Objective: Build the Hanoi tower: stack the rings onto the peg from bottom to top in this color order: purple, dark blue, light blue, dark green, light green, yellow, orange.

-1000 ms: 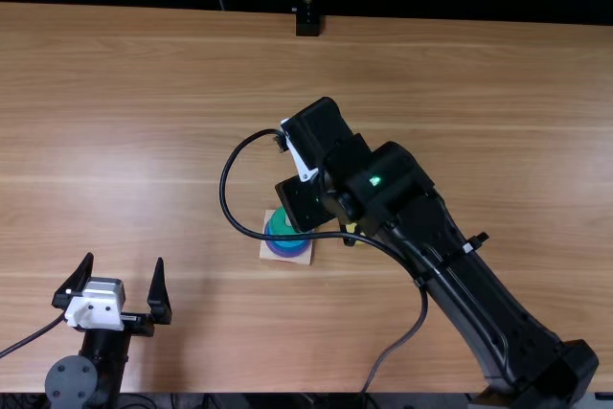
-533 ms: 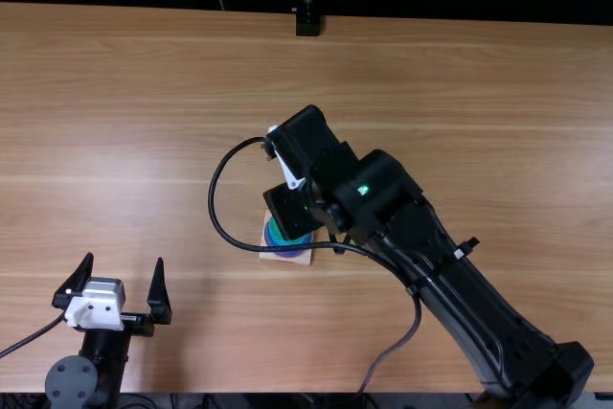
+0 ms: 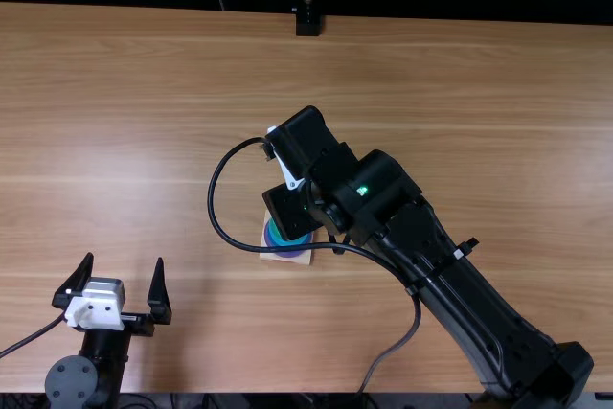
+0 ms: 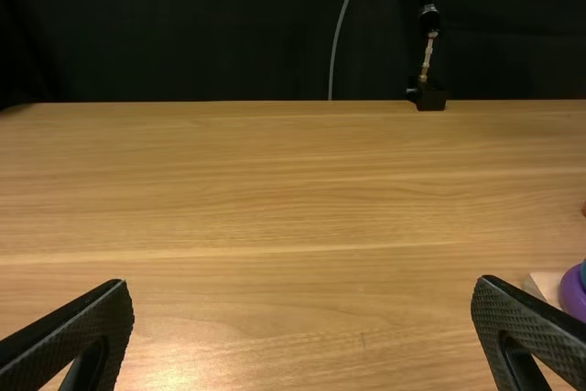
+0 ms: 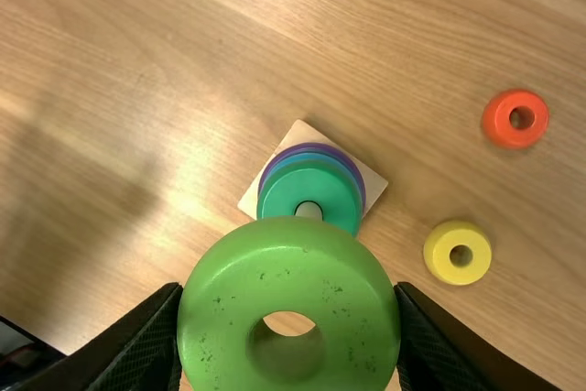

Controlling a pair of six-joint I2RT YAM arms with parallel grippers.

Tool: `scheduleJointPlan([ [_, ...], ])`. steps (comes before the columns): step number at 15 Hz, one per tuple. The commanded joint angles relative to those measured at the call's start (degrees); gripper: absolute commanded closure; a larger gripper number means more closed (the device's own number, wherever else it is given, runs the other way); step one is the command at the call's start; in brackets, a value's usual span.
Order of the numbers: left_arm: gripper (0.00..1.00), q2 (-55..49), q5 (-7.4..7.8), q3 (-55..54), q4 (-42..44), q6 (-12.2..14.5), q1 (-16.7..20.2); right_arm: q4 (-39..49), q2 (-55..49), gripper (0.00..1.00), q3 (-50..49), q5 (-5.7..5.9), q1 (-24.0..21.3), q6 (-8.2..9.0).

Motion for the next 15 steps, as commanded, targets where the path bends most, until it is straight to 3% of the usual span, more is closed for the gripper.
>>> scheduleJointPlan([
  [1, 0.00, -0.62, -0.44, -2.11, -0.32, 0.78, 0.40, 0.18, -1.79, 1.00, 1.38, -0.28, 0.07, 0.37],
  [15, 0.00, -0.62, -0.44, -2.11, -0.32, 0.78, 0.40, 0.29, 0.76, 1.00, 1.21, -0.18, -0.28, 0.47],
])
